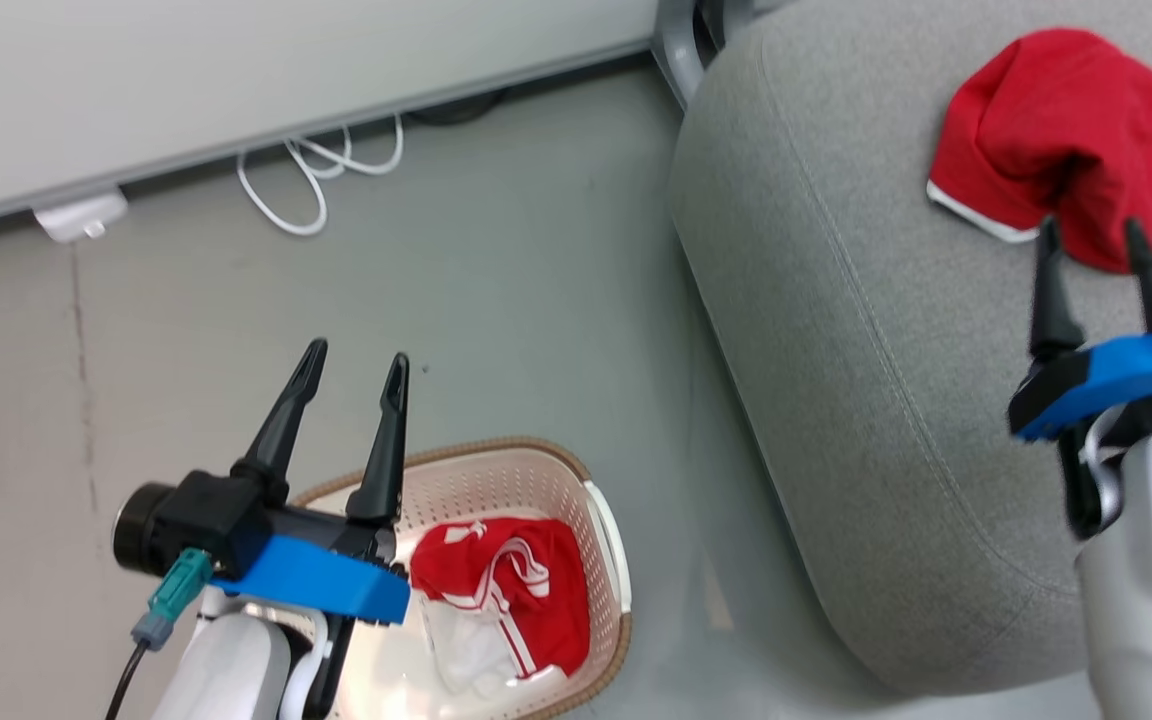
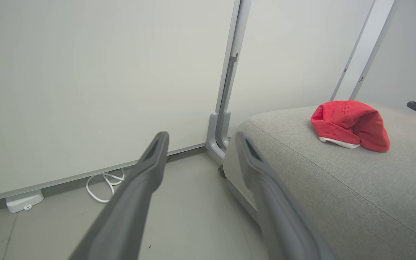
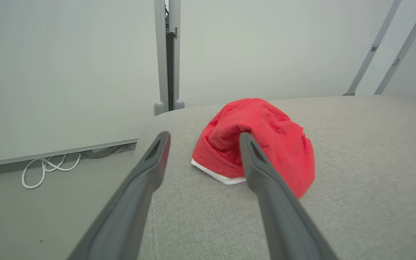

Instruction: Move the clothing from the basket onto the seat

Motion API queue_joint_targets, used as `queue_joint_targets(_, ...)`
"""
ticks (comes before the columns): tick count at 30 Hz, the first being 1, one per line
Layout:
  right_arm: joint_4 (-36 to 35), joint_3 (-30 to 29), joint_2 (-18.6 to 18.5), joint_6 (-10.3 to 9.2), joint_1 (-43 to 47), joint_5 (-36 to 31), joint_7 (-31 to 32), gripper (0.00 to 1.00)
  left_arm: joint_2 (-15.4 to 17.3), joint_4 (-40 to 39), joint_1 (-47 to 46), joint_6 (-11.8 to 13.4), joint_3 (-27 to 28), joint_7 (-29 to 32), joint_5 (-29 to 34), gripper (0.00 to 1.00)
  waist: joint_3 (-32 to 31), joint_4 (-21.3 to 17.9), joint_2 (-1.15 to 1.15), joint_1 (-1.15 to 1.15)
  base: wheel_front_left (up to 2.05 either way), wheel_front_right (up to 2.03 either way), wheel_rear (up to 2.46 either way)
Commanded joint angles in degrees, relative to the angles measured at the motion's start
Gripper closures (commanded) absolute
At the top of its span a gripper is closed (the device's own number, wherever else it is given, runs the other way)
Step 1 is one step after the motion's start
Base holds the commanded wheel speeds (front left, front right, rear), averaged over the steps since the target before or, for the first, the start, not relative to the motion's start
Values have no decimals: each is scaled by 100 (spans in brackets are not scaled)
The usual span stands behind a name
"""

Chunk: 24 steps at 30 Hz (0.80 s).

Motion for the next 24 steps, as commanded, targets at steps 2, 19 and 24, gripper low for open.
queue_joint_targets(2,-261,153,111,1,351,46,-14,0,-69,66,190,-15,129,-27,56,0,-386,130,0,2,0,0,0)
queue_joint_targets(19,-1984,901,479,1,2142,430,514,0,-463,464,952,-104,1002,-28,263,0,-1233,553,0,2,0,0,0)
queue_joint_targets(24,-2422,1043,501,2,2556,472,678,0,-510,547,1027,-126,1149,-28,309,0,-1308,777,0,2,0,0,0)
